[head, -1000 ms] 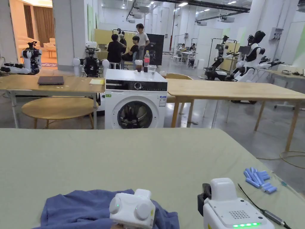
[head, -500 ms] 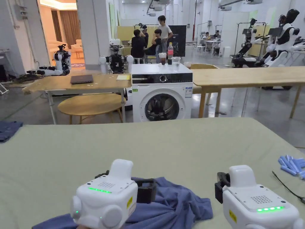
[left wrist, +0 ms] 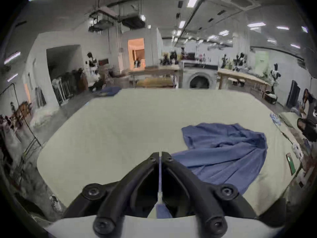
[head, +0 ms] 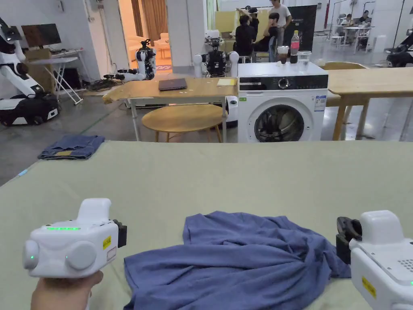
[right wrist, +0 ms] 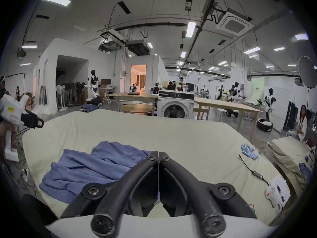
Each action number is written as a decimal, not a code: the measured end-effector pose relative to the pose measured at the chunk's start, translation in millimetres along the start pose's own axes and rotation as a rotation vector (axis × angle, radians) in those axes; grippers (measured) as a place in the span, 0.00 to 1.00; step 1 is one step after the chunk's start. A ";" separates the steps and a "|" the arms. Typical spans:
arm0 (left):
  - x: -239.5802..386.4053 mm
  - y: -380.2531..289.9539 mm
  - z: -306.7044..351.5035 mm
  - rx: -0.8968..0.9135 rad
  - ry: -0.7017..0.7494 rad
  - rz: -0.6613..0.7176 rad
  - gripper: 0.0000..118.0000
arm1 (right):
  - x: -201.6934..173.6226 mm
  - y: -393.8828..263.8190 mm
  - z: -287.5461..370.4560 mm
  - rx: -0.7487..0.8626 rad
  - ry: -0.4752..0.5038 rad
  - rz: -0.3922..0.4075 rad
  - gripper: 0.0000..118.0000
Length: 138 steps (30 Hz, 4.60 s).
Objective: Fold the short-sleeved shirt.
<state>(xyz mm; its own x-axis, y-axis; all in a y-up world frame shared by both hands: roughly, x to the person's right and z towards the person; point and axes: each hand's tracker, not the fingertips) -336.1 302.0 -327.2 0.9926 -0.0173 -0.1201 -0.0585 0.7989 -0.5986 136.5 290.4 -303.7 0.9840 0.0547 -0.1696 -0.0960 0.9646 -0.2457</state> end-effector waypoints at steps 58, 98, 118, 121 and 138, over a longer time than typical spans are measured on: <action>-26.1 118.4 0.5 0.089 0.043 -0.065 0.00 | 126.6 113.6 -52.5 -0.083 -0.070 -0.052 0.03; 12.7 156.1 -25.3 0.214 -0.055 0.036 0.00 | 166.6 134.7 -64.1 0.040 -0.299 -0.042 0.03; -11.6 -145.6 9.6 -0.159 -0.073 0.067 0.34 | 148.2 -141.7 70.5 -0.473 -0.206 -0.065 0.35; 10.7 -111.1 40.8 0.027 -0.038 -0.033 0.88 | 129.7 -94.1 79.4 -0.328 -0.164 -0.083 0.93; 132.5 -57.1 79.4 0.351 -0.152 -0.185 0.00 | -21.8 9.0 60.8 0.104 -0.043 -0.035 0.00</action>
<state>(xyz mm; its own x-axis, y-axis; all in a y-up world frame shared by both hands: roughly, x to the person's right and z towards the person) -192.8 301.8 -246.1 0.9889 -0.1117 0.0976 0.1356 0.9472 -0.2904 123.3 313.6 -244.2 0.9922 0.0299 -0.1208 -0.0480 0.9875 -0.1500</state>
